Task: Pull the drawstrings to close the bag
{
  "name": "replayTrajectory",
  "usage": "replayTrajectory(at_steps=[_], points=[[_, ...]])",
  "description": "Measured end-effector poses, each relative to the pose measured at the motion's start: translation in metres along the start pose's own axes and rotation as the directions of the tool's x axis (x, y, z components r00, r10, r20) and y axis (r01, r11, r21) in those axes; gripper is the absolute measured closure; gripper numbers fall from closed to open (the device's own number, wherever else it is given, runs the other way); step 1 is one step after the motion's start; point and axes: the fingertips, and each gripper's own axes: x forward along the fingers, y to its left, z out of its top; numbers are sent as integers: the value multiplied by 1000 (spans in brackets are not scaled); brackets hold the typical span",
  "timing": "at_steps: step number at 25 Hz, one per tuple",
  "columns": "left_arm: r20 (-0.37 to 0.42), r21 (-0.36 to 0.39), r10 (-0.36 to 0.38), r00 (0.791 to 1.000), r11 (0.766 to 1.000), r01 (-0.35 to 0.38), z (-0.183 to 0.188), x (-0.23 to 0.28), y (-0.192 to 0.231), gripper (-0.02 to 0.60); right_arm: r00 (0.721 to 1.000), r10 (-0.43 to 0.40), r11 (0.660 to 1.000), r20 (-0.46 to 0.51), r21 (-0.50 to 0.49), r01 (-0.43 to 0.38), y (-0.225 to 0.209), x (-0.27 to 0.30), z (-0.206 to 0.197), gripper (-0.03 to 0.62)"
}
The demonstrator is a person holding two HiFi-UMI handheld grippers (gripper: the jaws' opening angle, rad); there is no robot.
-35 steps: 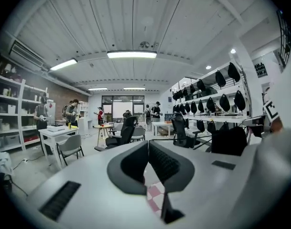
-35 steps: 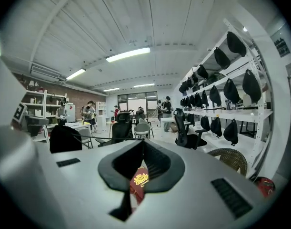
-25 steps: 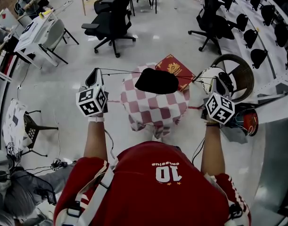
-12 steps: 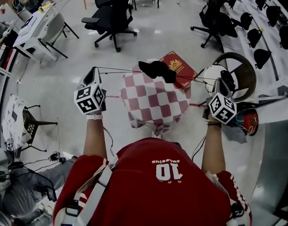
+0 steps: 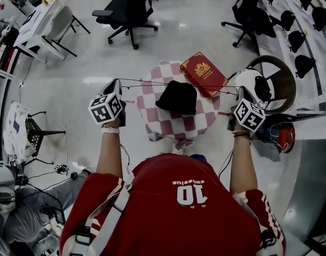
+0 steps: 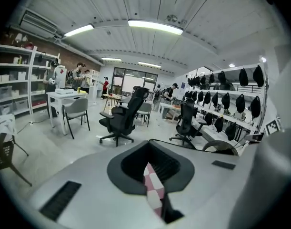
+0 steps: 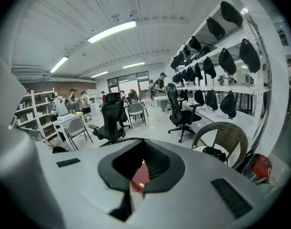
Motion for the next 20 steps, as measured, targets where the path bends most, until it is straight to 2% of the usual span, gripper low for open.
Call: replayTrajectory(at_steps=[8,12,16,20], points=[[-75,-34,-3,997,999,0,-12,55,-5,571,995,26,1000,-96,14,-24,-8,57,-18,579],[-145,-19,-49,988,999,47,-25,79,-25,571,981,81,997,-176,2,-82,0,75,-36,579],[-221,-4,-123,967,992,125,-51,88,-48,571,943,191,979,-272,-10,-201,27,82,-64,579],[-294,-8,-198,935,979,205,-86,81,-64,571,876,296,947,-382,-2,-321,50,77,-99,579]])
